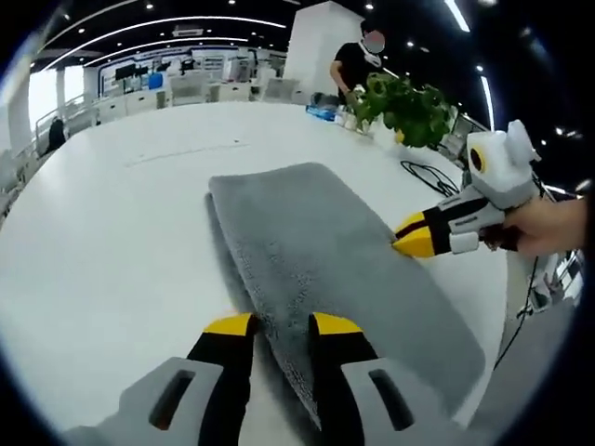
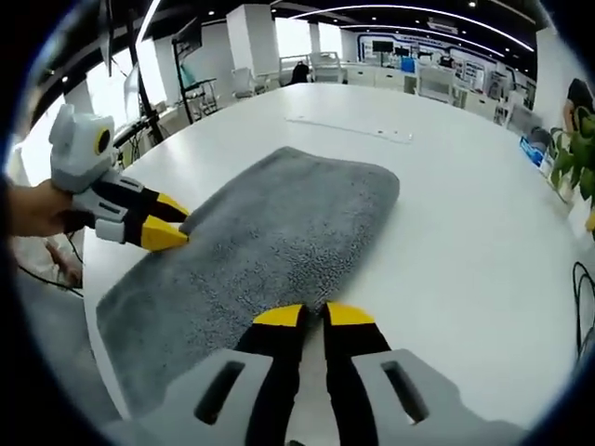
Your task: Fold the towel on the table until its edges align and the towel forms a compact rectangular stack.
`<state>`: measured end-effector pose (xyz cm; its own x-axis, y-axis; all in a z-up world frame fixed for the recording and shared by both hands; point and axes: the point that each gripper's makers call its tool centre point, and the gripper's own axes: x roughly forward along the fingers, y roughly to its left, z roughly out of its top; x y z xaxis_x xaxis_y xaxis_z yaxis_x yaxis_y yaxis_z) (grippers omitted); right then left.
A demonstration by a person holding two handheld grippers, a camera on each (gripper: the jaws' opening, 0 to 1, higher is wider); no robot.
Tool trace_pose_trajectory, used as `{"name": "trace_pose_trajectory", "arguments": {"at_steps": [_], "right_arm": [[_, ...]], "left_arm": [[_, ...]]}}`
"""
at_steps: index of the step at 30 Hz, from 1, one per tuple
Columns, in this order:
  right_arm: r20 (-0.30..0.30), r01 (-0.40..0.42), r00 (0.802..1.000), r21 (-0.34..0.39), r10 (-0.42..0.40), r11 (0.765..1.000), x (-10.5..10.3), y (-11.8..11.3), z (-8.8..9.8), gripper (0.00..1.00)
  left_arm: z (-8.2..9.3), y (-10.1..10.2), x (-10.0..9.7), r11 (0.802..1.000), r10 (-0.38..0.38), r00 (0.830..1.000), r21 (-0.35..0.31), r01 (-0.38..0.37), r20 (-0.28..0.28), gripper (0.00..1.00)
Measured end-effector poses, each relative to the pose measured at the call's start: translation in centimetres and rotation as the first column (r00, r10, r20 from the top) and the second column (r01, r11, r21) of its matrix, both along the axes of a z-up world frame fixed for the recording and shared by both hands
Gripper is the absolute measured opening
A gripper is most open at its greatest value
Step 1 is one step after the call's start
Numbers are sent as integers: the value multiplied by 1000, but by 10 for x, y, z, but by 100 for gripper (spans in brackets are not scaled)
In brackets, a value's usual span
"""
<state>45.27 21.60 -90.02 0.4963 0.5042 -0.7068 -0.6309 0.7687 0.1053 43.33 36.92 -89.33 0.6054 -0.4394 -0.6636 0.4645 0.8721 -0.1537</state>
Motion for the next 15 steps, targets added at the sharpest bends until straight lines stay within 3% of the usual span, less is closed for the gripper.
{"name": "trace_pose_trajectory", "arguments": {"at_steps": [3, 6, 7, 9, 12, 15], "right_arm": [[11, 1, 1000, 19, -1, 1000, -2, -2, 7, 9], [38, 3, 999, 86, -7, 996, -3, 2, 21, 10], [40, -1, 999, 87, -3, 996, -4, 1, 22, 10], [102, -9, 995, 43, 5, 999, -2, -4, 27, 16], [90, -10, 996, 54, 5, 999, -13, -3, 29, 23], [92, -43, 995, 44, 38, 998, -22, -2, 29, 24]], "left_arm": [[10, -3, -5, 999, -17, 1000, -36, 17, 1, 28], [21, -8, -12, 997, -74, 997, -33, 75, 34, 36], [22, -9, -14, 996, -85, 996, -31, 86, 39, 38], [22, -11, -22, 992, -125, 992, -9, 126, 32, 38], [21, -14, -32, 986, -167, 985, 23, 166, 40, 40], [23, -19, -41, 975, -219, 974, 51, 216, 54, 47]]}}
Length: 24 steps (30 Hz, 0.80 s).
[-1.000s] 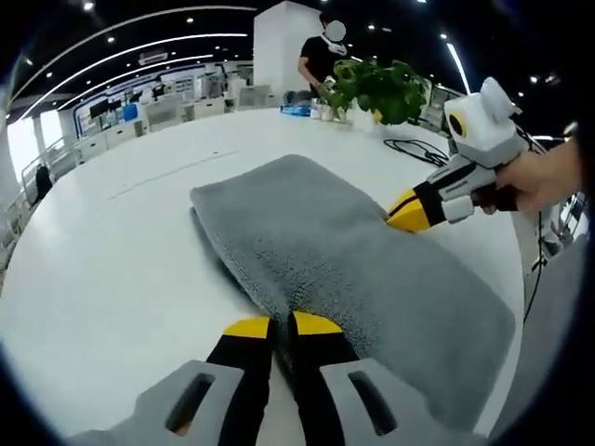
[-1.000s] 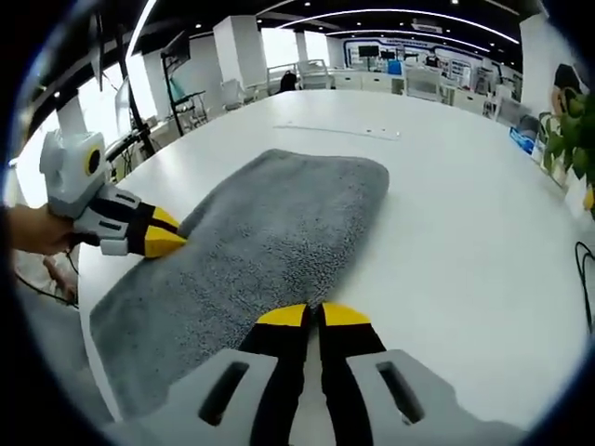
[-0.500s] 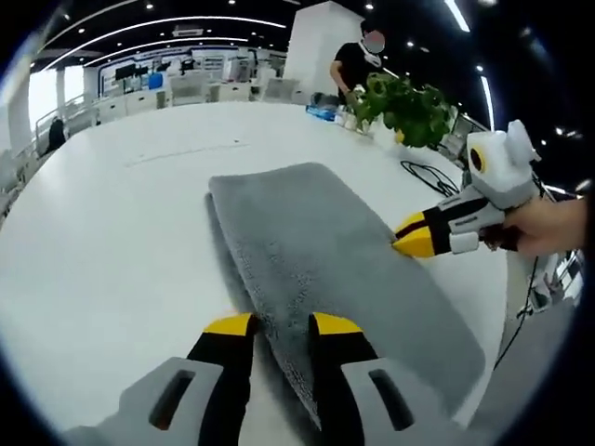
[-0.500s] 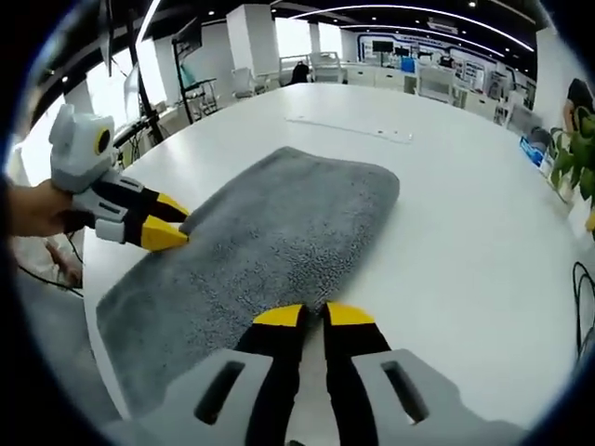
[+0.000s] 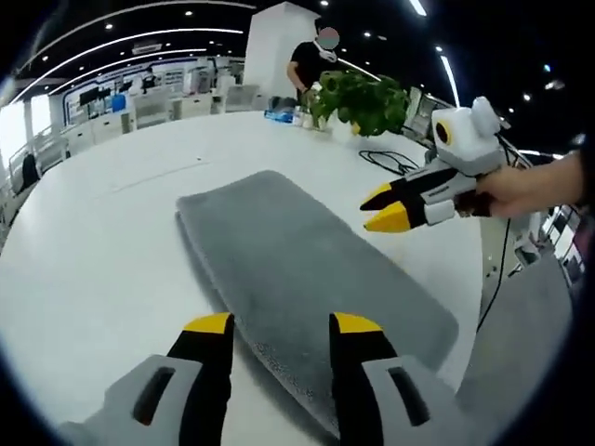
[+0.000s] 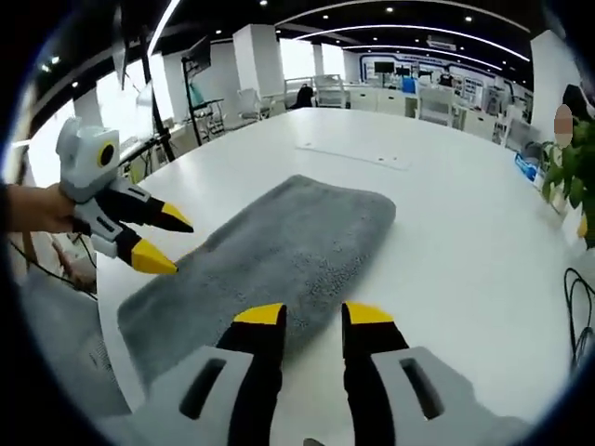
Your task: Fold the towel on the table until its edges align and the towel forms a compact rectangular stack.
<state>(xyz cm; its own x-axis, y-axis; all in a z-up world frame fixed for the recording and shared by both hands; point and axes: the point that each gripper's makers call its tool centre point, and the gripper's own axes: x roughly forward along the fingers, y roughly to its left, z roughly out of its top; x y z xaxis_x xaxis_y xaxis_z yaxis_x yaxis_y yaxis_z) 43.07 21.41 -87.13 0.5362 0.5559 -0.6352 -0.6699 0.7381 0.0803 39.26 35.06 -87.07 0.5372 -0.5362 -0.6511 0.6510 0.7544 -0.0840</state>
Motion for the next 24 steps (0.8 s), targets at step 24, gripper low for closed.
{"name": "trace_pose_trajectory", "arguments": {"at_steps": [24], "right_arm": [[-55, -163, 985, 49, 166, 985, -77, 30, -11, 42]], "left_arm": [[-11, -34, -79, 962, -273, 961, -24, 272, -46, 70]]}}
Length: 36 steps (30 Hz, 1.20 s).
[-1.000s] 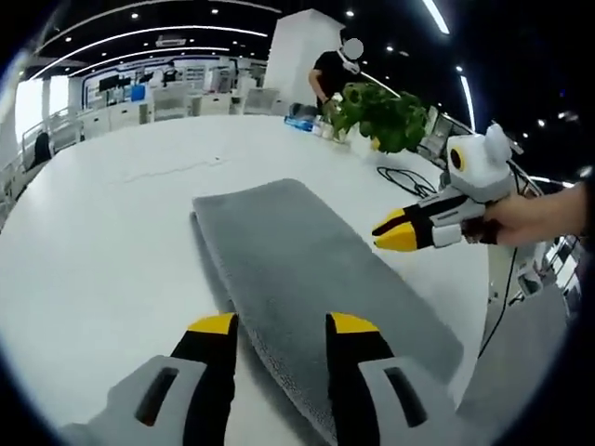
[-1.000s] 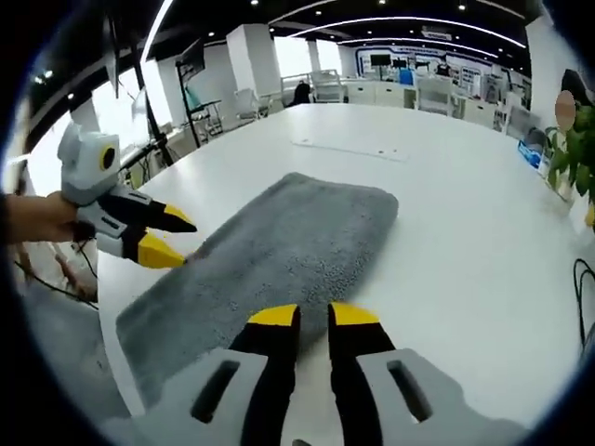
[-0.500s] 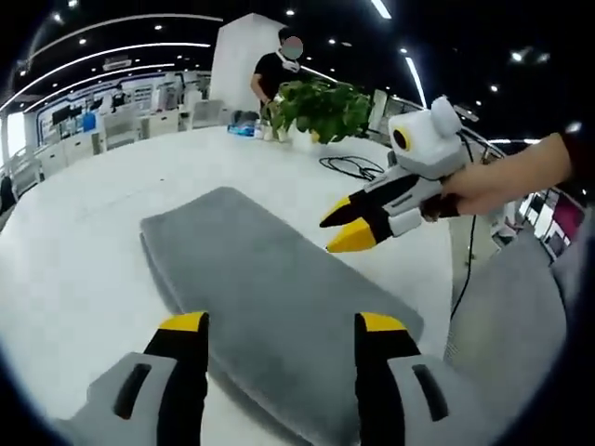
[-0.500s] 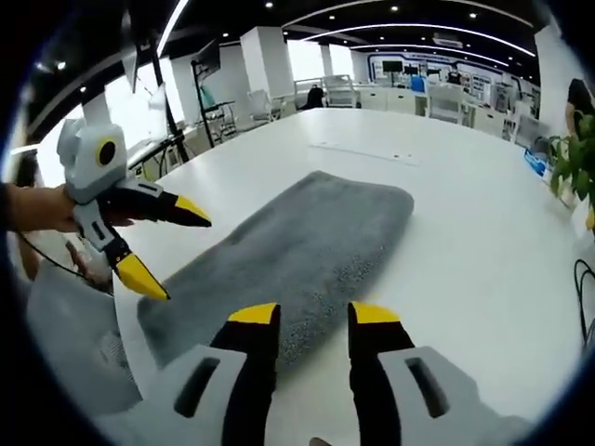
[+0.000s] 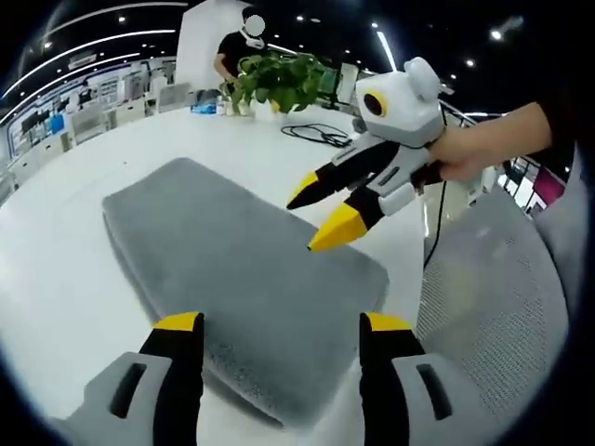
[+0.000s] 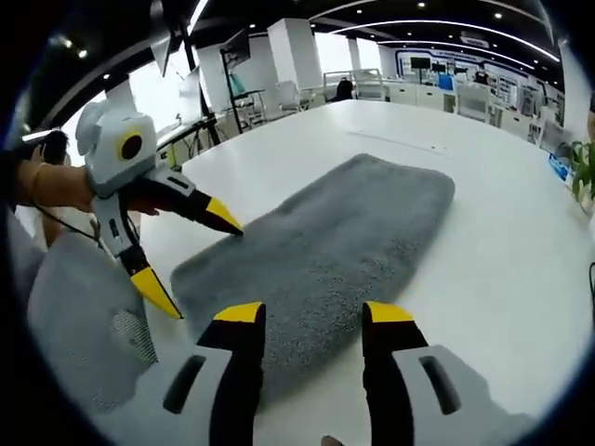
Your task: Fold the towel on the table until its edges align and the towel forms a compact rectangular stack.
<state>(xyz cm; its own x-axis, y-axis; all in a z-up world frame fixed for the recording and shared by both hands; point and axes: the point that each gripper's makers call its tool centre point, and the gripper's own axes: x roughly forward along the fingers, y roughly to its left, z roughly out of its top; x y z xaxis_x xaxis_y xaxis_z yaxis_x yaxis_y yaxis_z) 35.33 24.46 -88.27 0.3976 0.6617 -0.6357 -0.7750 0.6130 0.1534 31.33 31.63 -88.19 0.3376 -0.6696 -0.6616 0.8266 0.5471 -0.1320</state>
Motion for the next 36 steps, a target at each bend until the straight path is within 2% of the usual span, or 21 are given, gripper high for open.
{"name": "trace_pose_trajectory", "arguments": {"at_steps": [6, 9, 13, 15, 16, 22, 29, 30, 33, 36], "right_arm": [[2, -49, 999, -9, 49, 999, -27, 3, -4, 42], [10, -71, 997, -27, 72, 997, -38, 1, -8, 42], [20, -87, 996, -50, 88, 995, -48, -2, -12, 44], [26, -92, 995, -52, 94, 994, -53, -2, -10, 44], [33, -95, 995, -53, 97, 994, -56, -2, -9, 44], [43, -128, 990, -74, 132, 989, -74, -4, -14, 44], [50, -151, 986, -100, 156, 984, -83, -3, -20, 48], [52, -154, 986, -105, 161, 982, -83, -3, -21, 48], [63, -173, 981, -149, 184, 974, -82, -2, -28, 48], [82, -187, 975, -183, 205, 965, -82, -2, -30, 48]], "left_arm": [[-3, 1, -13, 1000, -21, 1000, 7, 21, 9, 69], [-8, 1, -25, 996, -83, 996, 43, 82, 15, 69], [-12, 1, -35, 989, -123, 992, 88, 120, 30, 69], [-12, 4, -36, 986, -124, 991, 114, 118, 44, 66], [-11, 6, -36, 986, -116, 991, 132, 106, 71, 64], [-17, 7, -50, 979, -142, 987, 156, 129, 74, 56], [-25, 12, -46, 973, -139, 988, 193, 124, 65, 49], [-27, 13, -45, 969, -142, 987, 215, 124, 69, 48], [-31, 15, -41, 938, -195, 975, 310, 153, 109, 44], [-30, 12, -38, 952, -146, 984, 284, 112, 101, 42]]}}
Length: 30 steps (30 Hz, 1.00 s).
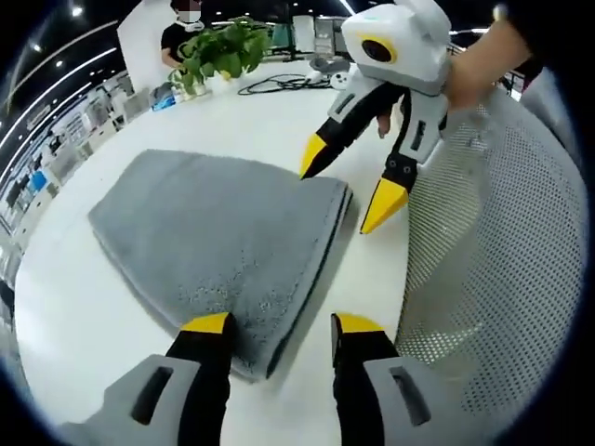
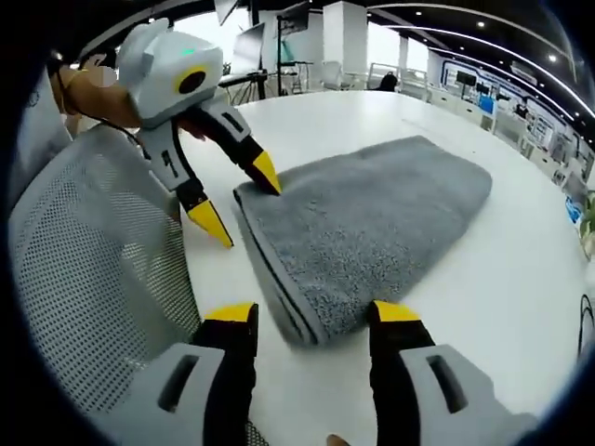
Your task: Fold the towel on the table until its edges align and the towel forms a compact rectangular stack.
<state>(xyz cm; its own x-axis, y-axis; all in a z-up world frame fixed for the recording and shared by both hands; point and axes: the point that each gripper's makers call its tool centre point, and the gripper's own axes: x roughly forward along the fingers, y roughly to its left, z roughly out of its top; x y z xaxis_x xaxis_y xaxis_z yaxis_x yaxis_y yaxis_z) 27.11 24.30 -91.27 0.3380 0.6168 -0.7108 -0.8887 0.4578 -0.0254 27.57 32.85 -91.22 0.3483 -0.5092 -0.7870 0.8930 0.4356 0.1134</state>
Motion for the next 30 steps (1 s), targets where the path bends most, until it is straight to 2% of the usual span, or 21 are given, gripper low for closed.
{"name": "trace_pose_trajectory", "arguments": {"at_steps": [2, 7, 12, 16, 18, 23, 30], "right_arm": [[24, -5, 1000, -20, 6, 1000, 1, -1, -1, 46], [39, -9, 999, -27, 10, 1000, 4, -3, -2, 43], [46, 13, 999, -21, -12, 1000, 11, -7, -1, 35], [52, 6, 999, -23, -5, 1000, 11, -7, -1, 33], [55, -1, 998, -33, 3, 999, 11, -7, -1, 32], [58, -22, 998, -100, 28, 995, 16, -9, -2, 24], [65, -75, 994, -152, 85, 986, 17, -9, 0, 20]], "left_arm": [[1, 3, 3, 1000, 14, 1000, -5, -14, 8, 38], [0, 6, 7, 1000, 13, 999, 11, -13, 30, 30], [1, 6, 7, 1000, 10, 999, 21, -11, 31, 30], [1, 7, 7, 999, 3, 999, 33, -4, 37, 27], [2, 7, 7, 999, -5, 1000, 36, 4, 29, 26], [4, 10, 11, 992, -78, 994, 101, 71, 72, 18], [7, 11, 12, 986, -120, 990, 126, 110, 75, 12]]}}
